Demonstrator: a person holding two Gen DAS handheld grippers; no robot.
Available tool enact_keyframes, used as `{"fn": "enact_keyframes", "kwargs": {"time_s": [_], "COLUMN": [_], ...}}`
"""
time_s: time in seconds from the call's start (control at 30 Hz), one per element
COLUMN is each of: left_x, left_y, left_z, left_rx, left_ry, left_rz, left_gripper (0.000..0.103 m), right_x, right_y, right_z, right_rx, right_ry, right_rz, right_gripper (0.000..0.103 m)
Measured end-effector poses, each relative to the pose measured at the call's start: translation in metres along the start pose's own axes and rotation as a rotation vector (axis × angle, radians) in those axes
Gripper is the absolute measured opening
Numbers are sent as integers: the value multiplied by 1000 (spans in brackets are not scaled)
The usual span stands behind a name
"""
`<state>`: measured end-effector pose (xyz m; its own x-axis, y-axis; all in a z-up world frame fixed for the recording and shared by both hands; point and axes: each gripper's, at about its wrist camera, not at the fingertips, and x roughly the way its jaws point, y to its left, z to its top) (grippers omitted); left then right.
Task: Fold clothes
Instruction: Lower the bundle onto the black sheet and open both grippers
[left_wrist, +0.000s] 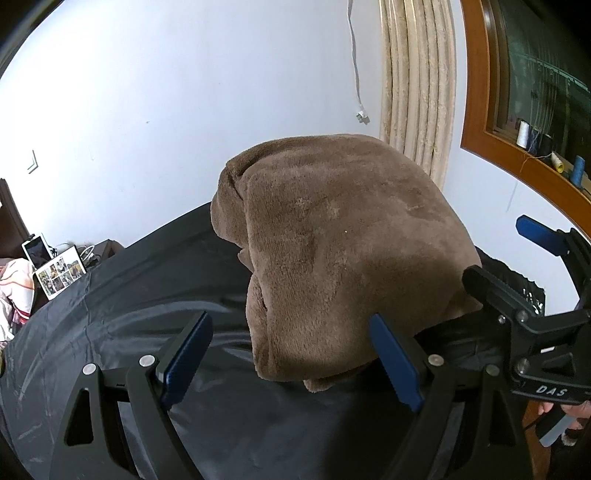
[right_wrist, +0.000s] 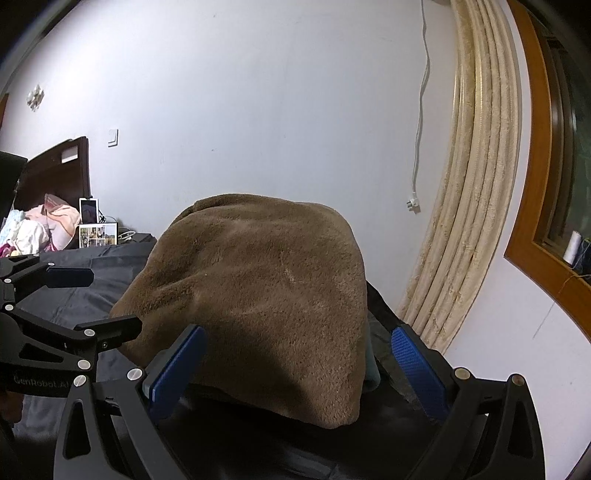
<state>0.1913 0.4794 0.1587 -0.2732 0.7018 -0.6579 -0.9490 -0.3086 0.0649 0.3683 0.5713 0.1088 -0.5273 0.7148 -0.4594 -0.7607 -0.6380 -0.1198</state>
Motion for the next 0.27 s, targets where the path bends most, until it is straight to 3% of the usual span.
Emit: {"fn": "enact_keyframes", "kwargs": {"time_s": [0.27], "left_x": [-4], "left_y": [-2], "left_z": [-6], "left_rx": [27], "left_ry": [-35], "left_rz": [14], "left_gripper": [89], "right_x": [3], "right_y": [6], "right_z": [-2], "right_rx": [-17], "right_ry": [10], "right_rz": [1], "right_gripper": [102]}}
